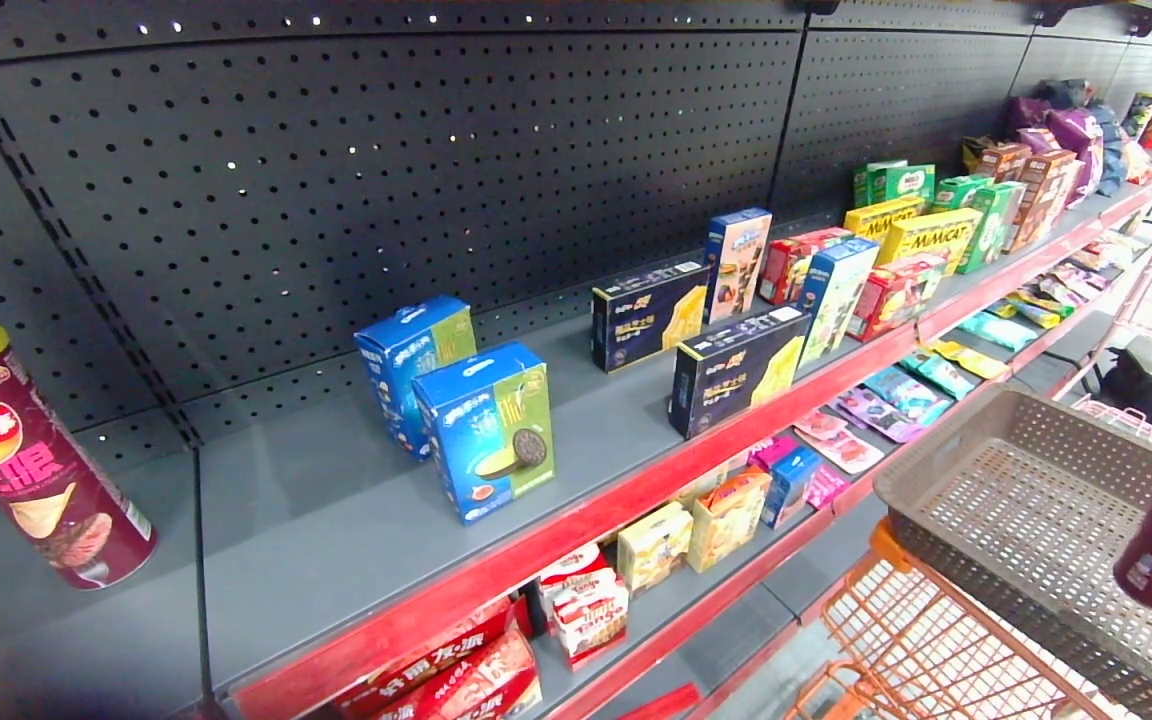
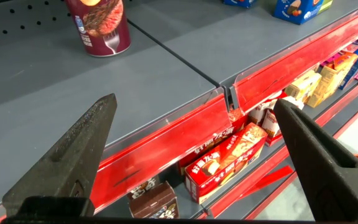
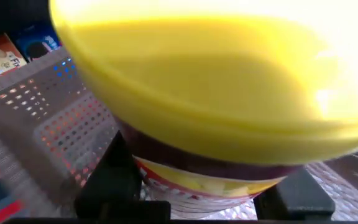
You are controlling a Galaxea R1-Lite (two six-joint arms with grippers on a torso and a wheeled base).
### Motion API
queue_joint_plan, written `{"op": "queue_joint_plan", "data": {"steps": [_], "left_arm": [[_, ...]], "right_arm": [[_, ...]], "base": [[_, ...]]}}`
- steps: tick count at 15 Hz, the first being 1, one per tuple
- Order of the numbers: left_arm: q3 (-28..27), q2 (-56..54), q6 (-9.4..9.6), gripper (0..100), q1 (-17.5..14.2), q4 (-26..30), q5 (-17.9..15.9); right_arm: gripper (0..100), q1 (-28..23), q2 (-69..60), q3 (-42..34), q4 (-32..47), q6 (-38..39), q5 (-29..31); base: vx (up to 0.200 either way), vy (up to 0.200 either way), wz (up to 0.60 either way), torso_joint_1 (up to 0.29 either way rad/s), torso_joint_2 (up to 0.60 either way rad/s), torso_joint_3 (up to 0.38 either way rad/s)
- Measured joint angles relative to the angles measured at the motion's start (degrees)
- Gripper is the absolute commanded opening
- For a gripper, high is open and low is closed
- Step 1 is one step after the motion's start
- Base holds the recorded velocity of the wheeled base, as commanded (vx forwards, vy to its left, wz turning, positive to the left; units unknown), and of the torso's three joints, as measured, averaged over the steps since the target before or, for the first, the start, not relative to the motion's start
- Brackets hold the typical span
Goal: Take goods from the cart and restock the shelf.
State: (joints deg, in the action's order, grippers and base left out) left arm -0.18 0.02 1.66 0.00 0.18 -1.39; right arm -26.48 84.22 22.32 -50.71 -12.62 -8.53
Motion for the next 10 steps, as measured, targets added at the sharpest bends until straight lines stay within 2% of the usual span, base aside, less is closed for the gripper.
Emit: {"op": "queue_joint_plan", "data": {"steps": [2,4,6,10], "left_arm": [[0.0,0.0,0.0,100,0.0,0.0,0.0],[0.0,0.0,0.01,100,0.0,0.0,0.0],[0.0,0.0,0.0,100,0.0,0.0,0.0],[0.0,0.0,0.0,100,0.0,0.0,0.0]], "right_arm": [[0,2.0,-8.5,-1.6,4.7,-0.5,3.8],[0,6.6,-16.9,-2.4,11.0,-0.6,8.6],[0,11.0,-24.8,-2.6,16.8,-0.6,10.9],[0,12.9,-36.7,-4.2,24.3,-2.4,16.7]], "base": [[0.0,0.0,0.0,0.0,0.0,0.0],[0.0,0.0,0.0,0.0,0.0,0.0],[0.0,0.0,0.0,0.0,0.0,0.0],[0.0,0.0,0.0,0.0,0.0,0.0]]}}
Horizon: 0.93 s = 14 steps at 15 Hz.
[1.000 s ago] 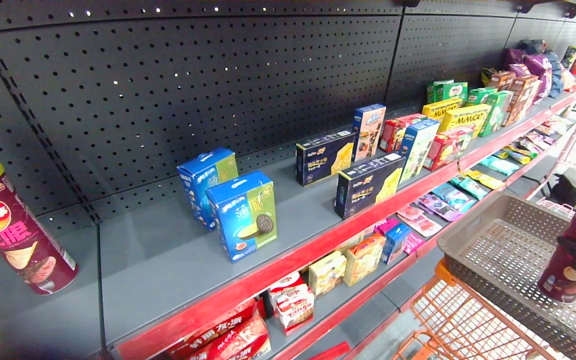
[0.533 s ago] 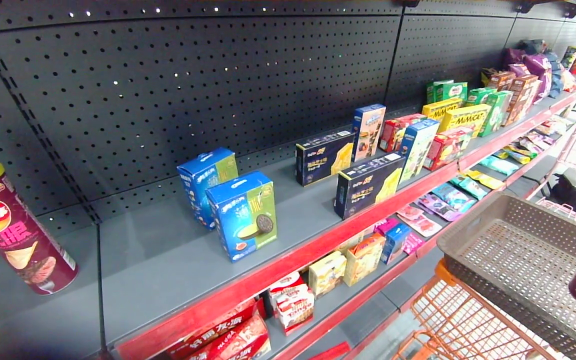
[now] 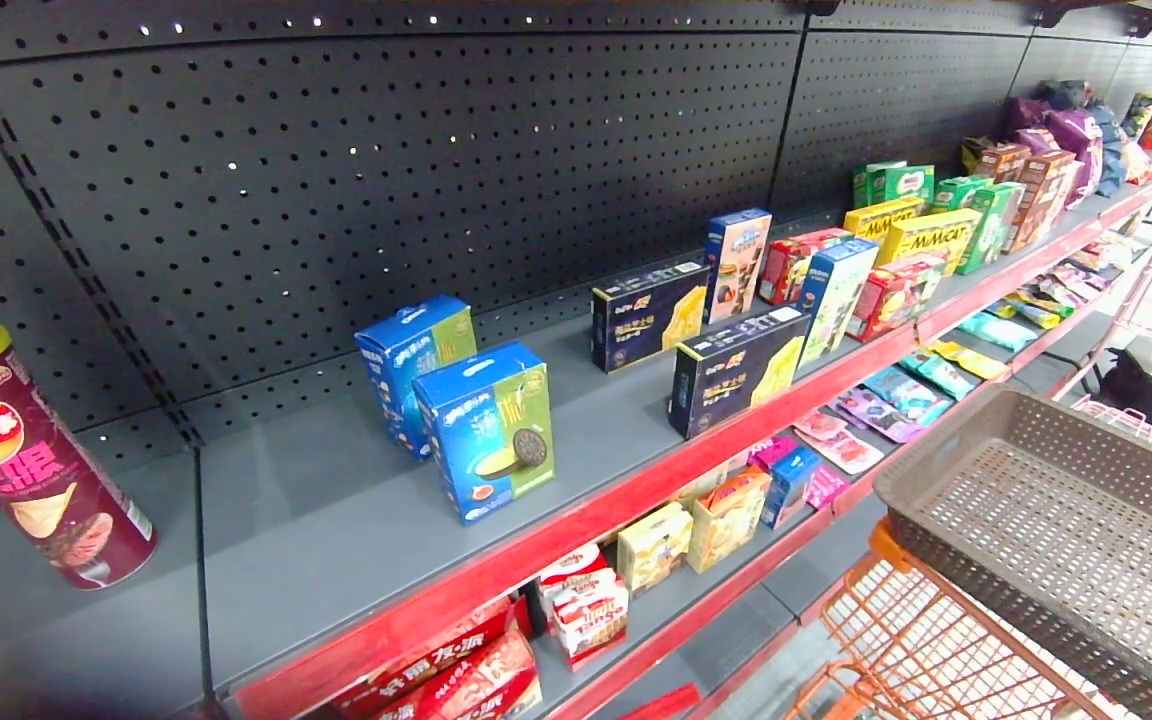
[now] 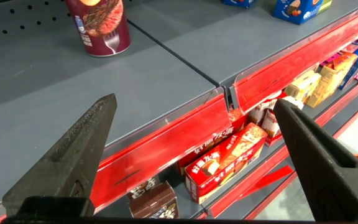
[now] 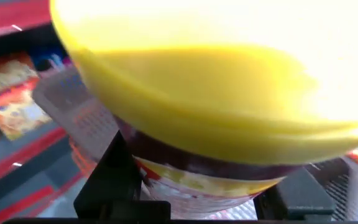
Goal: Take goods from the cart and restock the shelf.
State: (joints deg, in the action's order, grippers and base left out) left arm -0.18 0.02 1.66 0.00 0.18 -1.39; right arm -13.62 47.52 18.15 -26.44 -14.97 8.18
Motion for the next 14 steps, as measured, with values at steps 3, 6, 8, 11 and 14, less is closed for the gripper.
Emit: {"op": "queue_joint_plan", "data": {"steps": [3,6,8,11,14], "left_arm": [[0.0,0.0,0.0,100,0.0,0.0,0.0],[0.0,0.0,0.0,100,0.0,0.0,0.0],[0.0,0.0,0.01,100,0.0,0.0,0.0],[0.0,0.0,0.01,100,0.0,0.0,0.0],[0.0,0.0,0.0,100,0.0,0.0,0.0]], "right_arm": [[0,0.4,-7.1,1.8,7.0,-2.5,2.1],[0,1.4,-9.7,4.5,8.6,-2.5,0.2],[0,1.9,-10.3,5.3,8.7,-2.5,0.1],[0,2.2,-10.7,5.7,8.8,-4.0,-0.5],[0,2.8,-11.3,5.1,8.8,-5.5,-1.6]], "base": [[0.0,0.0,0.0,0.0,0.0,0.0],[0.0,0.0,0.0,0.0,0.0,0.0],[0.0,0.0,0.0,0.0,0.0,0.0],[0.0,0.0,0.0,0.0,0.0,0.0],[0.0,0.0,0.0,0.0,0.0,0.0]]}}
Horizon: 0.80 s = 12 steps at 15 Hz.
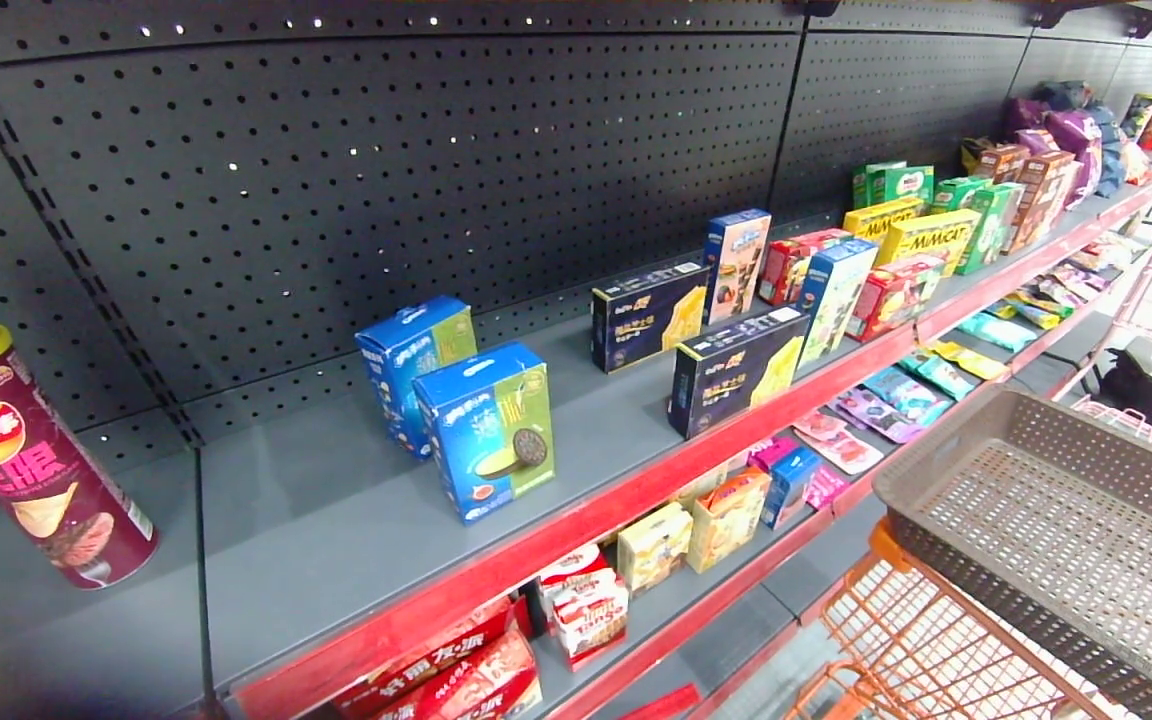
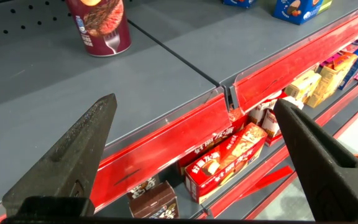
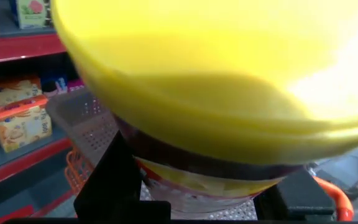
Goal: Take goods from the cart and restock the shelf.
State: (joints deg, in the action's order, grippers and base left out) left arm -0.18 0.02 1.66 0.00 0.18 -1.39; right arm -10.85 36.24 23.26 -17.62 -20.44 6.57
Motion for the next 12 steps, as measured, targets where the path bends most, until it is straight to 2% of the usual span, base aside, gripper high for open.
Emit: {"op": "queue_joint_plan", "data": {"steps": [12], "left_arm": [[0.0,0.0,0.23,100,0.0,0.0,-0.1]], "right_arm": [[0,2.0,-4.8,-2.0,0.2,-3.9,-1.2]], "base": [[0.0,0.0,0.0,0.0,0.0,0.0]]}}
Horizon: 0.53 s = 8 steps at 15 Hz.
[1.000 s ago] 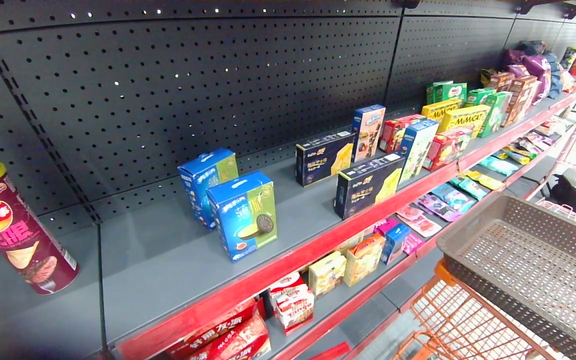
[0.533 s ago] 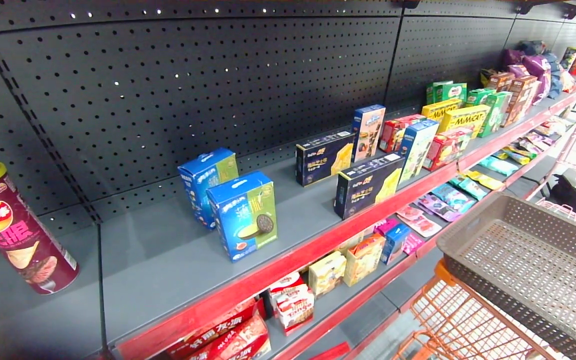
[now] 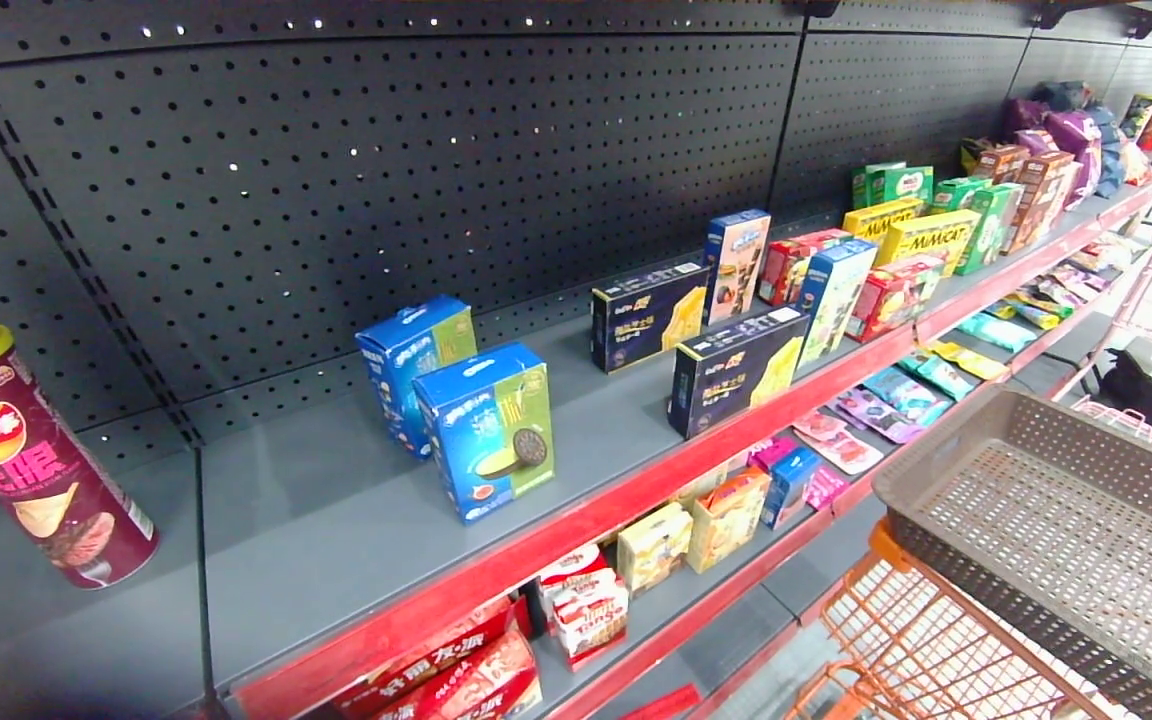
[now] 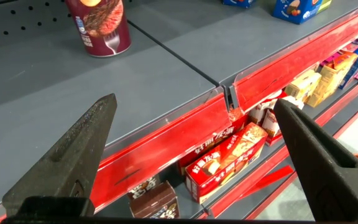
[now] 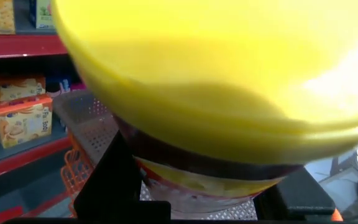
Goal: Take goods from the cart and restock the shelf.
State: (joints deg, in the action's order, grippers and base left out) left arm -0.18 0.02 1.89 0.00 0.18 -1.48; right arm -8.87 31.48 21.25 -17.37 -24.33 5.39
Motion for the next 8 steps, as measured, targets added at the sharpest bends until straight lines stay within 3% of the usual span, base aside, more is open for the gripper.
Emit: {"op": "queue_joint_plan", "data": {"steps": [7,8], "left_arm": [[0.0,0.0,-0.04,100,0.0,0.0,0.0],[0.0,0.0,-0.04,100,0.0,0.0,0.0]], "right_arm": [[0,1.3,-0.7,-0.1,-0.1,-0.1,-0.3],[0,1.4,-0.7,0.0,-0.1,-0.1,-0.3]], "base": [[0.0,0.0,0.6,0.004,0.0,0.002],[0.0,0.0,0.0,0.0,0.0,0.0]]}}
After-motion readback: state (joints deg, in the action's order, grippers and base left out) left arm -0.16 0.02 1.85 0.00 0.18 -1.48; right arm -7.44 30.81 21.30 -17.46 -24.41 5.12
